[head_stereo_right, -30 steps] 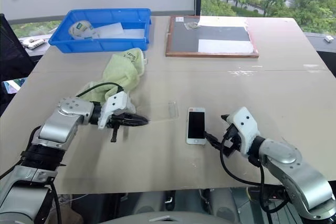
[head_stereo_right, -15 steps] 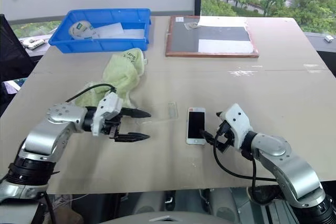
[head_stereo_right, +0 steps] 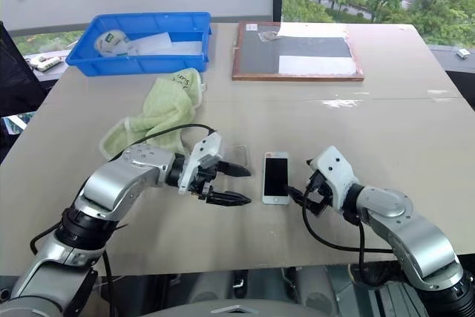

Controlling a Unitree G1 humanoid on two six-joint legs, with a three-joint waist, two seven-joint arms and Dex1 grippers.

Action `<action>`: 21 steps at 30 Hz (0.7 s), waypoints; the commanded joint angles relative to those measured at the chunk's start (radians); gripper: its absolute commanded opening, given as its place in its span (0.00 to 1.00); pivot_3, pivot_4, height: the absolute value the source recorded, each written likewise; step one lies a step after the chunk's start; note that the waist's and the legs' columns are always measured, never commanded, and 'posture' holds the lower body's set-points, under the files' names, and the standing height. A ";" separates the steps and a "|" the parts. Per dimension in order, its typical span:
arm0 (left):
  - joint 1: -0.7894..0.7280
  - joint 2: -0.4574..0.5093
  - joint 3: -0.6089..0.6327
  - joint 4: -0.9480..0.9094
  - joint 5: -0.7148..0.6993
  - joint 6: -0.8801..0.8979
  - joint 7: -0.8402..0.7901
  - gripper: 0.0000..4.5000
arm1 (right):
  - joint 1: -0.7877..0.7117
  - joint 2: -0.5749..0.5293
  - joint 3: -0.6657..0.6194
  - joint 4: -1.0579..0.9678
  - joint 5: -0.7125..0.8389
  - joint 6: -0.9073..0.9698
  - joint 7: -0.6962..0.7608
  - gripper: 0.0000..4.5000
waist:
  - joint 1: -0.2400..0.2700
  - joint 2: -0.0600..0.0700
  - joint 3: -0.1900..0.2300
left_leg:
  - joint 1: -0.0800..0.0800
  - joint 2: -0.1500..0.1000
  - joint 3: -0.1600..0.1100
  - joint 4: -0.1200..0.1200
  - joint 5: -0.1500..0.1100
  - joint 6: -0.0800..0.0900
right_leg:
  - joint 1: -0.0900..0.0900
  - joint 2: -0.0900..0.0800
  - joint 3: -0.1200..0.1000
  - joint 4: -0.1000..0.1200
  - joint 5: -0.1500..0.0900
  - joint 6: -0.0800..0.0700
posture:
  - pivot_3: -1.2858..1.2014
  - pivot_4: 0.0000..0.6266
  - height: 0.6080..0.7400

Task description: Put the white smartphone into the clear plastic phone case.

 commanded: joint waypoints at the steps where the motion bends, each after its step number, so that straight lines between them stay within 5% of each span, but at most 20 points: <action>1: -0.067 0.004 -0.068 0.025 -0.019 0.033 -0.078 0.83 | -0.002 -0.014 -0.050 -0.054 0.016 0.009 0.005 1.00 | 0.000 0.000 0.000 | 0.000 0.000 0.000 0.000 0.000 0.000 | 0.000 0.000 0.000 0.000 0.000 0.000 | 0.52 0.24 1.00; 11: -0.234 -0.045 -0.279 0.184 0.060 0.058 -0.195 0.83 | 0.103 -0.040 -0.179 -0.183 0.060 0.088 -0.025 1.00 | 0.004 0.000 0.000 | 0.000 -0.001 -0.001 0.000 0.000 0.000 | 0.000 0.000 0.000 0.000 0.000 0.000 | 0.52 0.24 1.00; 21: -0.249 -0.063 -0.297 0.225 0.092 0.019 -0.202 0.83 | 0.311 -0.054 -0.345 -0.329 0.229 0.073 0.077 1.00 | 0.000 0.000 0.000 | 0.000 0.000 -0.001 0.000 0.000 0.000 | 0.000 0.001 0.000 0.000 0.000 0.000 | 0.52 0.24 1.00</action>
